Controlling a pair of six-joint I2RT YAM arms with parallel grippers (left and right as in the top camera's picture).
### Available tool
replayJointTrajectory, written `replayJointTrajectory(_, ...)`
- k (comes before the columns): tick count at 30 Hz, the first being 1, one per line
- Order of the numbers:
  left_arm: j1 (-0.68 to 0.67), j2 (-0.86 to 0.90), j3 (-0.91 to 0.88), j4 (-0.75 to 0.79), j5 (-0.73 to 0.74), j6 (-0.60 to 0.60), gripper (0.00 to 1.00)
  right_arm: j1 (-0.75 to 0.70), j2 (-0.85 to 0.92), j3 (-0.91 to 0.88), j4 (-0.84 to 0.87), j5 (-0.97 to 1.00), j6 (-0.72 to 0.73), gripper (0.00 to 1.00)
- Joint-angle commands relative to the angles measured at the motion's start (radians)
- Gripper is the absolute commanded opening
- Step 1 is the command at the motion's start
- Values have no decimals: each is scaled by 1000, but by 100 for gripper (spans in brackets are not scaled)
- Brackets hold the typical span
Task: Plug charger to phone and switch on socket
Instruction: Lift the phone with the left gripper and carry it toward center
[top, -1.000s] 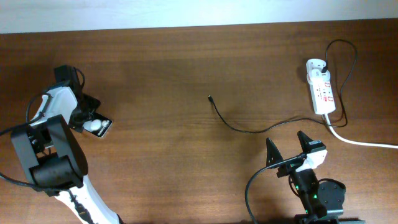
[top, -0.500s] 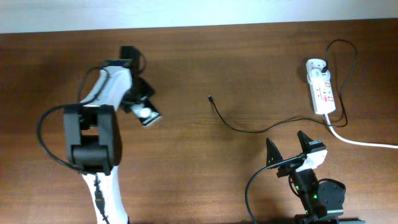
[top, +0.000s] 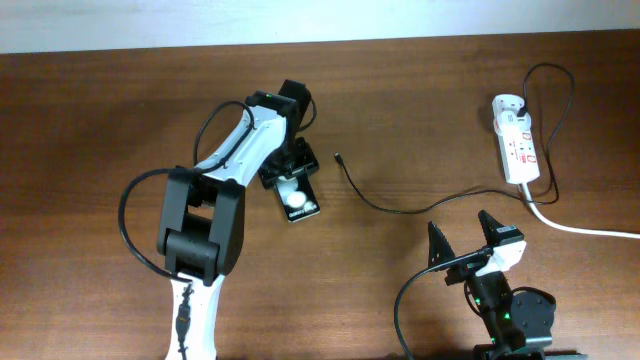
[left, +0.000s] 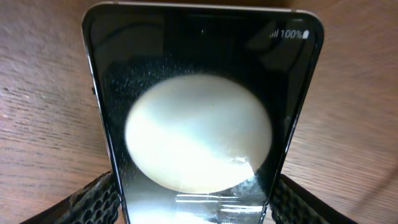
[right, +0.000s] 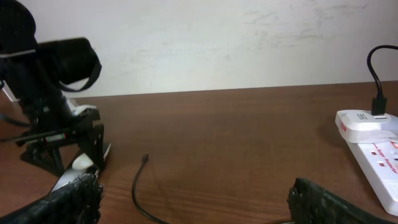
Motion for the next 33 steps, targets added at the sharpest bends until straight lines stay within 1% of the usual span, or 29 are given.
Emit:
replayJointTrajectory(1, -1, 5, 90, -43, 16, 9, 0, -2, -6, -5, -5, 4, 4, 99)
replayJointTrajectory(10, 1, 5, 91, -107, 53, 10, 0, -2, -6, -5, -5, 4, 4, 99)
replayJointTrajectory(11, 1, 5, 91, -105, 41, 10, 0, -2, -6, -5, -5, 4, 5, 99)
replayJointTrajectory(12, 0, 5, 90, -92, -18, 10, 0, -2, -6, -5, -5, 4, 4, 99)
replayJointTrajectory(13, -4, 6, 89, -63, -119, 33, 0, -2, -6, -5, -5, 4, 4, 99)
replayJointTrajectory(14, -6, 10, 87, -37, -135, 51, 0, -2, -6, -5, -5, 4, 4, 99)
replayJointTrajectory(17, -6, 40, 87, -5, -135, 50, 0, -2, -6, -5, -5, 4, 5, 99)
replayJointTrajectory(21, -6, 114, 87, -4, -131, 50, 0, -2, -6, -5, -5, 4, 5, 99)
replayJointTrajectory(22, -6, 137, 87, -4, -131, 50, 2, -2, -6, -5, -5, 4, 5, 99)
replayJointTrajectory(23, -6, 147, 87, -4, -131, 50, 12, -2, -6, -5, -5, 4, 4, 99)
replayJointTrajectory(24, -6, 150, 87, -5, -130, 50, 28, -2, -6, -5, -5, 4, 4, 99)
replayJointTrajectory(25, -6, 152, 87, -5, -130, 50, 61, -2, -6, -5, -5, 4, 4, 99)
replayJointTrajectory(26, -6, 152, 87, -14, -125, 50, 79, -2, -6, -5, -5, 4, 4, 99)
replayJointTrajectory(27, -6, 152, 87, -27, -111, 50, 91, -2, -6, -5, -5, 4, 4, 99)
replayJointTrajectory(28, -6, 152, 87, -44, -108, 50, 100, -2, -6, -5, -5, 4, 4, 99)
replayJointTrajectory(33, -6, 148, 87, -86, -77, 50, 99, -2, -6, -5, -5, 4, 4, 99)
